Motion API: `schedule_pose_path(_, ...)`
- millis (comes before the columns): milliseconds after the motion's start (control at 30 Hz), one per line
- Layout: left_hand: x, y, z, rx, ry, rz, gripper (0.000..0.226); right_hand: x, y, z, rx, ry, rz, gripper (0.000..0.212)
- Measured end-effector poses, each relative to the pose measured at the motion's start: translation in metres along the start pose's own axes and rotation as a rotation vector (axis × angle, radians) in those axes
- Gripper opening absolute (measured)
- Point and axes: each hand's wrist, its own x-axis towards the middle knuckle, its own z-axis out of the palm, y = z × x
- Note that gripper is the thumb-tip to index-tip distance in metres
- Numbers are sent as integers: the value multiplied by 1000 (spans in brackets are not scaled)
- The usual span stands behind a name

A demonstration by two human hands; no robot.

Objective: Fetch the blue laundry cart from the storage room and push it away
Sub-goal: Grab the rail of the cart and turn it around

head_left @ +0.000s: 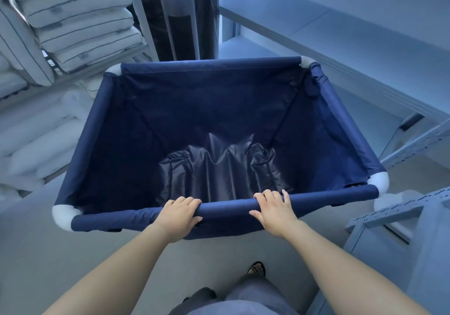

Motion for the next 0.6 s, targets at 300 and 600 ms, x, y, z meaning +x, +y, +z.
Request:
schedule_pose_path(300,-7,21,6,-52,-17,28,40,-8,-14,-3,145,49,-114,42)
schedule_pose_path(600,15,78,-1,-212,-18,149,37,-30,34,-6,199,187,-1,41)
